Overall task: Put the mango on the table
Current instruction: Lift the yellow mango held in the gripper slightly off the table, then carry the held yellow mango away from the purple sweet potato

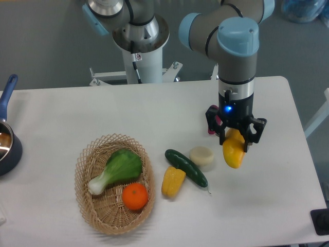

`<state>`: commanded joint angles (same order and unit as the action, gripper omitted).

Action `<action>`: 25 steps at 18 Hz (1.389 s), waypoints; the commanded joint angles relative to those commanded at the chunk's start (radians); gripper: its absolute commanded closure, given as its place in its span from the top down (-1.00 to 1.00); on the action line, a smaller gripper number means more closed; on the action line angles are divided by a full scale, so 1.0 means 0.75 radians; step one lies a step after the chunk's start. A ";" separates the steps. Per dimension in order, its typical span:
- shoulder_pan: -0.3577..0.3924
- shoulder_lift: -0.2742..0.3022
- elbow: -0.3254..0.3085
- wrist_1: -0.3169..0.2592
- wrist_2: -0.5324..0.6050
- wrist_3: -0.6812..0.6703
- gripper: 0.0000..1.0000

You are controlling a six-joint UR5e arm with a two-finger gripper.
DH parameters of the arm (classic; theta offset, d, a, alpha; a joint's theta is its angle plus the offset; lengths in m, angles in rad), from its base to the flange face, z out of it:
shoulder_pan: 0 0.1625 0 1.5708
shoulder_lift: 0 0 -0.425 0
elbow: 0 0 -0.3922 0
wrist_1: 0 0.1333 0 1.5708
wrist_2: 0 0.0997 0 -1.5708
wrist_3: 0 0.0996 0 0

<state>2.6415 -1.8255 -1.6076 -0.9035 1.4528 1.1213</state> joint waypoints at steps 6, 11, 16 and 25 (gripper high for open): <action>0.020 -0.002 0.000 0.002 -0.037 -0.012 -0.35; 0.006 -0.010 0.008 0.010 -0.043 -0.018 -0.35; 0.002 -0.071 0.069 0.010 -0.043 -0.035 -0.35; 0.070 -0.186 0.055 0.025 -0.027 0.027 -0.35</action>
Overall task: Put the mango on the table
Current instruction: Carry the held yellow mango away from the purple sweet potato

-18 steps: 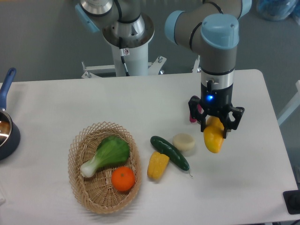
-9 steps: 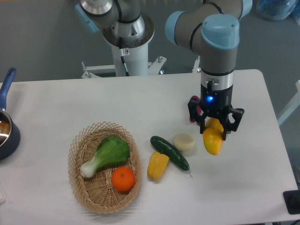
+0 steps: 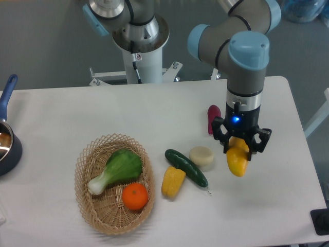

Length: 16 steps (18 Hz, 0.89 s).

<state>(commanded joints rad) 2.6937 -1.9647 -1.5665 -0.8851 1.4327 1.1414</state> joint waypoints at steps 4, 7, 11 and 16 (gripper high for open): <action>-0.037 -0.131 0.119 0.041 0.008 -0.202 -0.35; -0.057 -0.184 0.127 0.100 0.006 -0.221 -0.35; -0.080 -0.262 0.176 0.113 0.004 -0.194 -0.35; -0.106 -0.315 0.197 0.113 0.006 0.085 -0.35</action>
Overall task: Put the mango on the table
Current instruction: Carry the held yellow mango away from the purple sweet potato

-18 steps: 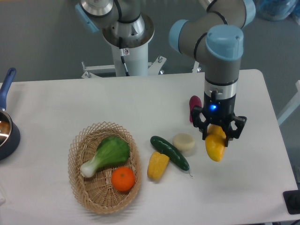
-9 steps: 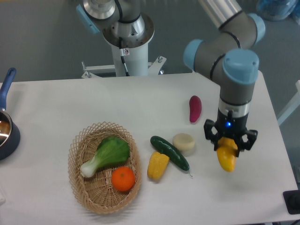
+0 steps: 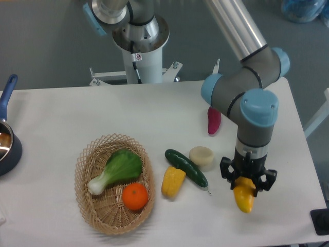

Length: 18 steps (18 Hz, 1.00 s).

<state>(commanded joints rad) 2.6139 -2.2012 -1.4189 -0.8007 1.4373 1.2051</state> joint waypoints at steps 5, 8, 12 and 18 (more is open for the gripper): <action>-0.004 -0.037 0.000 0.000 0.000 0.101 -0.35; -0.020 -0.055 -0.010 0.000 0.004 0.103 -0.35; -0.029 -0.057 -0.020 0.000 0.086 0.152 -0.34; -0.039 -0.055 -0.033 0.000 0.125 0.179 -0.32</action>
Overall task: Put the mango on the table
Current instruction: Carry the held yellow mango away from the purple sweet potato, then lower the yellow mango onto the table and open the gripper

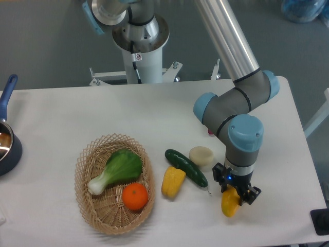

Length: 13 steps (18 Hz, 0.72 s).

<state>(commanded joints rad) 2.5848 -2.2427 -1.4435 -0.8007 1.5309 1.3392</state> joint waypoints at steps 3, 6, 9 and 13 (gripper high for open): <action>-0.002 -0.002 0.000 0.000 0.000 -0.002 0.10; 0.000 -0.002 0.000 0.000 0.000 0.000 0.60; 0.000 -0.002 0.000 0.002 0.000 0.000 0.72; 0.000 0.000 0.012 0.002 0.000 0.000 1.00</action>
<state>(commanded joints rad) 2.5848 -2.2427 -1.4343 -0.7992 1.5309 1.3392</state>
